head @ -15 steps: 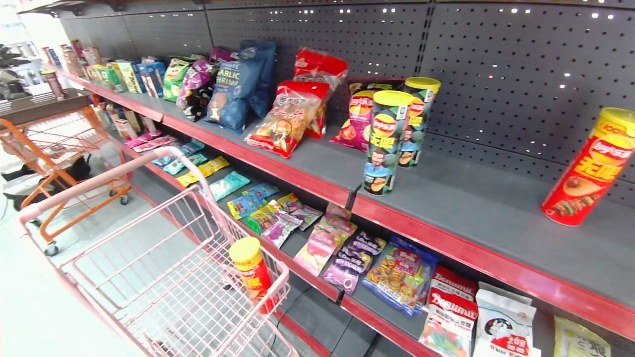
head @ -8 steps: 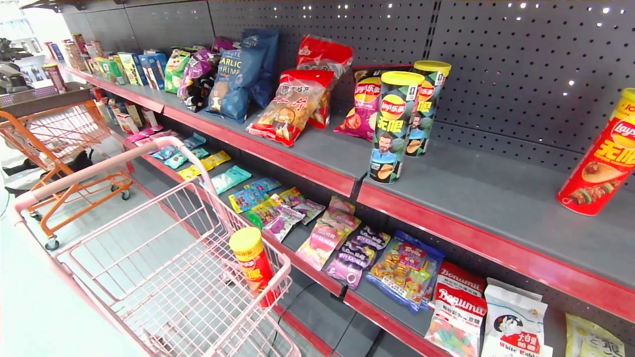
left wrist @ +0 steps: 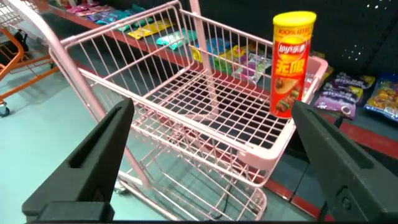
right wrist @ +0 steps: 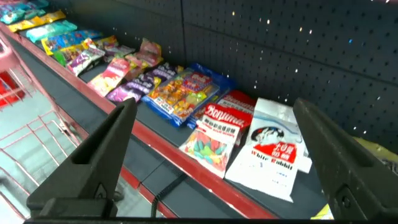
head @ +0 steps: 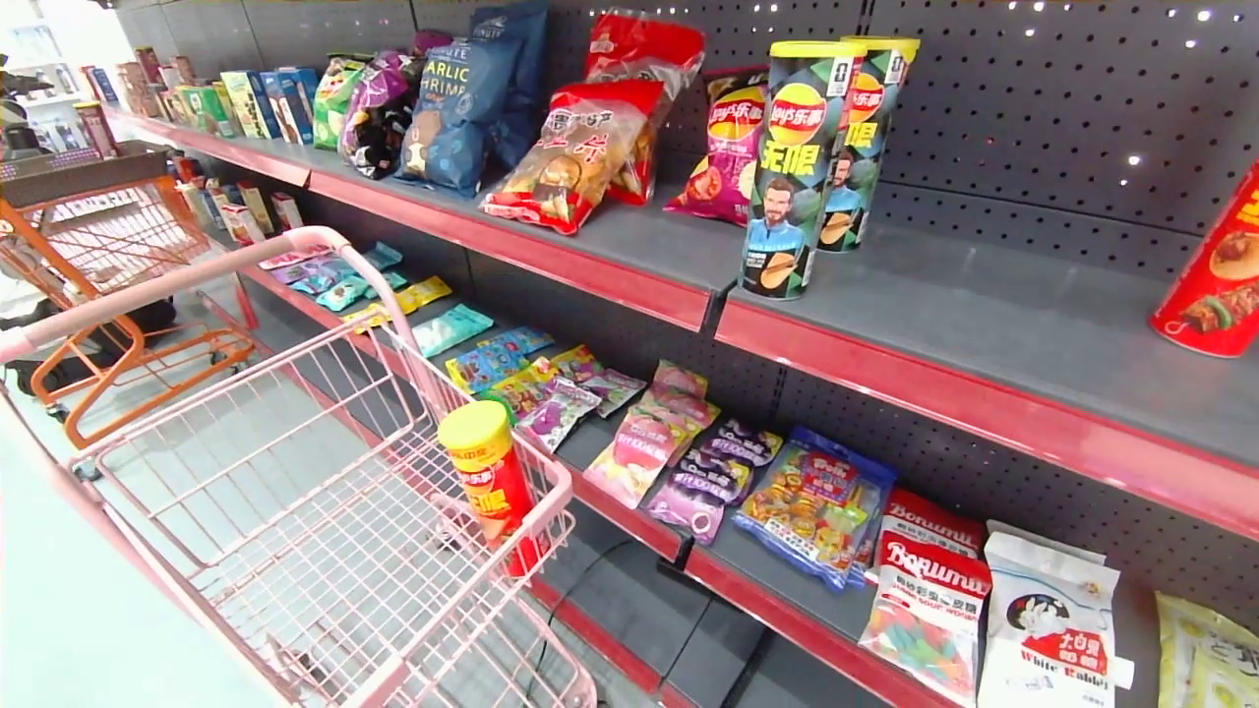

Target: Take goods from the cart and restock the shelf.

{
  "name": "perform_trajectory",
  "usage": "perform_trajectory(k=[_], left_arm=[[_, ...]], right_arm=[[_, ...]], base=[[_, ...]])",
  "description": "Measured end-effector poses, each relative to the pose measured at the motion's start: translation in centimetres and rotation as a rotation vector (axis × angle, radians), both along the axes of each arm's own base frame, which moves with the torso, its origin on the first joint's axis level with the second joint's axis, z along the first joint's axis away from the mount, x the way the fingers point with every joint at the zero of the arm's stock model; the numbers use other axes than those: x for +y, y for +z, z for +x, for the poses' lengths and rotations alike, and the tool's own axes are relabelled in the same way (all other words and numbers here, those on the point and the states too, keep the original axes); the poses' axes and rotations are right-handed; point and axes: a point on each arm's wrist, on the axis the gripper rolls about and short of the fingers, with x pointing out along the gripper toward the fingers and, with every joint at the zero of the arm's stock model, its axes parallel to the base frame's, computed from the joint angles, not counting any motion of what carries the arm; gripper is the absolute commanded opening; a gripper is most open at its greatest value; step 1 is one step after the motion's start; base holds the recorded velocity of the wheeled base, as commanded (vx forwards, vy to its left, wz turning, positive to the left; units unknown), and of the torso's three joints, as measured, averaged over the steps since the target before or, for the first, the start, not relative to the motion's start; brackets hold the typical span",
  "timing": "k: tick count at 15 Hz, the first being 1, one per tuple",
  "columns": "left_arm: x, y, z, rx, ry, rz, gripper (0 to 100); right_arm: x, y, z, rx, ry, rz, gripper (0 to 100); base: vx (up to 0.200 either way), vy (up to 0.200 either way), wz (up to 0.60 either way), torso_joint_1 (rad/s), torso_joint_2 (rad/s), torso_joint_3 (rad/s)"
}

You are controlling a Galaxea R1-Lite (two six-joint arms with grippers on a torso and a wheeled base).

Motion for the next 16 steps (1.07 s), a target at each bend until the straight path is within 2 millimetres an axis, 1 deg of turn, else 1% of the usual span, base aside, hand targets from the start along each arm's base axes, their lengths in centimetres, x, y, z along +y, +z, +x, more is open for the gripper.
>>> perform_trajectory(k=[3,4,5,6,8,9,10,11,12,13,14,15,16], left_arm=[[0.0,0.0,0.0,0.000,-0.014,0.003,100],[-0.1,0.2,0.0,-0.007,-0.026,0.004,100],[-0.1,1.2,-0.2,-0.034,-0.033,0.001,100],[-0.1,2.6,-0.5,-0.065,-0.038,-0.013,100],[-0.1,7.0,-0.5,-0.107,-0.048,-0.072,100],[-0.1,9.5,0.3,-0.090,-0.049,-0.095,100],[-0.1,11.6,1.8,-0.050,-0.052,-0.113,100],[-0.1,13.2,3.8,-0.010,-0.059,-0.126,100],[-0.2,14.2,6.4,0.026,-0.080,-0.136,100],[-0.3,14.7,9.4,0.054,-0.121,-0.140,100],[-0.5,14.3,12.4,0.086,-0.179,-0.132,100],[-0.6,13.2,14.7,0.129,-0.232,-0.112,100],[-0.8,11.5,17.0,0.179,-0.288,-0.086,100]], right_arm=[[0.0,0.0,0.0,0.000,-0.002,-0.002,100],[0.0,0.0,0.0,0.000,-0.004,-0.002,100],[0.0,0.0,0.0,-0.001,-0.005,-0.002,100],[0.0,0.0,0.0,0.000,-0.004,-0.003,100],[0.0,0.0,0.0,0.000,-0.004,-0.004,100],[0.0,0.0,0.0,0.000,-0.004,-0.003,100],[0.0,0.0,0.0,0.000,-0.004,-0.003,100],[0.0,0.0,0.0,0.000,-0.004,-0.003,100],[0.0,0.0,0.0,0.000,-0.004,-0.003,100],[0.0,0.0,0.0,0.000,-0.004,-0.002,100],[0.0,0.0,0.0,-0.001,-0.004,-0.002,100],[0.0,0.0,0.0,0.000,-0.004,-0.002,100],[0.0,0.0,0.0,0.000,-0.003,-0.001,100]], base=[[0.000,0.000,0.00,-0.077,0.24,0.170],[0.000,0.000,0.00,-0.022,0.08,0.080],[0.000,0.000,0.00,0.000,0.00,0.000],[0.000,0.000,0.00,0.000,0.00,0.000],[0.000,0.000,0.00,0.000,0.00,0.000],[0.000,0.000,0.00,0.000,0.00,0.000],[0.000,0.000,0.00,0.000,0.00,0.000],[0.000,0.000,0.00,0.000,0.00,0.000],[0.000,0.000,0.00,0.000,0.00,0.000],[0.000,0.000,0.00,0.000,0.00,0.000],[0.000,0.000,0.00,0.000,0.00,0.000],[0.000,0.000,0.00,0.000,0.00,0.000],[0.000,0.000,0.00,0.000,0.00,0.000]])
